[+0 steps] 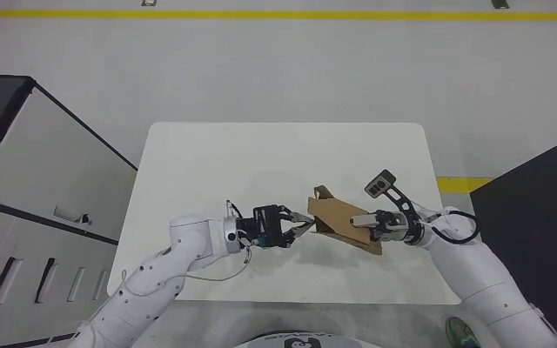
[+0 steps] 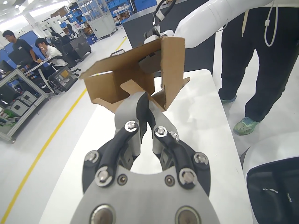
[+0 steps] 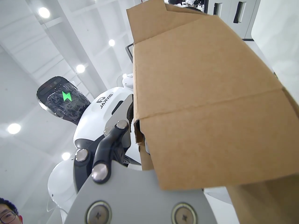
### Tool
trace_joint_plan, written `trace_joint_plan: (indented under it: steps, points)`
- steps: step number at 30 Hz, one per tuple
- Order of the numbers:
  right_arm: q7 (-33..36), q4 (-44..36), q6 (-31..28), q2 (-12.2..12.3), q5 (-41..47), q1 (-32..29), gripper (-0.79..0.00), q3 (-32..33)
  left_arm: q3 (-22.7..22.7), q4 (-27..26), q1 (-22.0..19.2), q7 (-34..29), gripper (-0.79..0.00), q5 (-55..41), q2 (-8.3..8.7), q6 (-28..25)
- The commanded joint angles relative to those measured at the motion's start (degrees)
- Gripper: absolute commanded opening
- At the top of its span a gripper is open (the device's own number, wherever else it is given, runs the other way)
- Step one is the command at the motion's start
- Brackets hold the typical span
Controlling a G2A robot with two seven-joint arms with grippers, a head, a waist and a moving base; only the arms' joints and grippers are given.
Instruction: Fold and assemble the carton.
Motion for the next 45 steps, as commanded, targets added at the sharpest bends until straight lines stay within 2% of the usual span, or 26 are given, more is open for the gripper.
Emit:
trace_joint_plan:
  steps: [1,8,22,45]
  points:
    - [0.89,-0.07,-0.24,-0.03,-0.25,-0.12,-0.785,0.28,-0.71,0.62,0.17,-0.42,-0.785,-0.78,0.04,0.86]
    - [1.95,-0.43,-0.53,-0.09,-0.79,-0.84,-0.785,1.35,-1.36,1.08,0.11,-0.68,-0.785,-2.3,0.04,1.2]
    - [0.88,-0.72,0.02,-0.27,-2.47,-1.66,-0.785,2.65,2.13,1.64,-2.35,1.72,-0.785,-1.36,-0.56,-1.29]
    - [-2.1,-1.93,1.45,-1.2,-3.84,-2.2,-0.785,2.91,2.67,-0.03,-1.64,4.31,-0.785,1.46,-0.19,-2.71]
